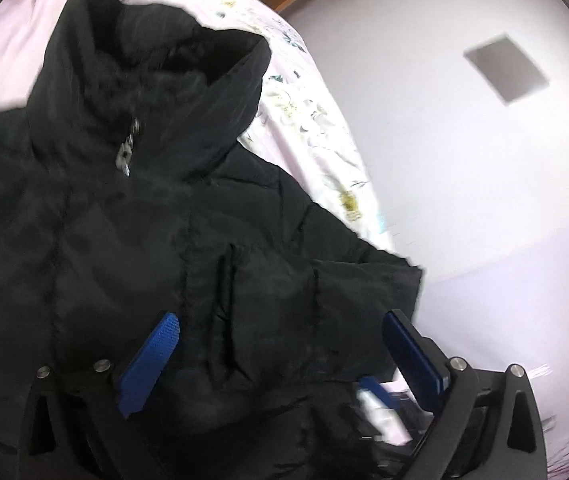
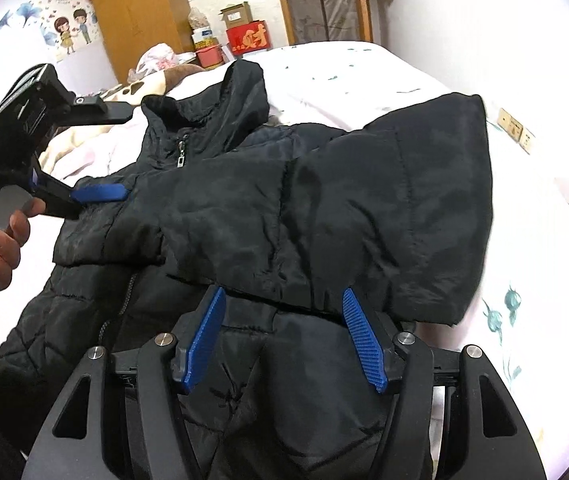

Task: Fold large clothes

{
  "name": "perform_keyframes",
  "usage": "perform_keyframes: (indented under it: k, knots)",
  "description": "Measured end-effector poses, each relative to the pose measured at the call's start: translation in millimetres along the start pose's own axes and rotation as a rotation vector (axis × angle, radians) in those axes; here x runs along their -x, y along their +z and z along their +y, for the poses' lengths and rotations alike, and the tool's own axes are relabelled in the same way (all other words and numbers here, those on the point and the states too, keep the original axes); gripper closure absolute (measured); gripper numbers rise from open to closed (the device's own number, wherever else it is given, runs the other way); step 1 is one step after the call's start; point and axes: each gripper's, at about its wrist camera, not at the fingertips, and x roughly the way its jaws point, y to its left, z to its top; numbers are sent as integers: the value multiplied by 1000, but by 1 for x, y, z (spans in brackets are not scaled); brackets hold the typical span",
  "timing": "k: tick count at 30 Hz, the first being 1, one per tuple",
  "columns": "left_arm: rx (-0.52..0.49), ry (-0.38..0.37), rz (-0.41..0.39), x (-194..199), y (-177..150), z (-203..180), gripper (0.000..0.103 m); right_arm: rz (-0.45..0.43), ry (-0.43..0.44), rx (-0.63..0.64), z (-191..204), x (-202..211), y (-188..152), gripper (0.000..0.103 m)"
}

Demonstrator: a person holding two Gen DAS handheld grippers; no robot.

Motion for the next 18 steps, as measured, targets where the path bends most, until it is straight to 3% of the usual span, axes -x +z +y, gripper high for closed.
perform_keyframes:
  k: [6,11,15,17,18]
  knots:
    - [-14,122,89,-37,-3,-1,1,-73,-7,-32,-11,25,3,41]
    - [45,165,114,-59,-8,7,5,-87,-42,-60,-28,35,8,41]
    - [36,213,122,-65,-13,3,31,-90,-76,-72,-36,33,11,41]
    - [31,208,127,-66,-14,0,55,-87,-89,-78,-39,29,12,41]
    - [34,206,126,-65,-15,-2,59,-84,-90,-83,-39,28,13,41]
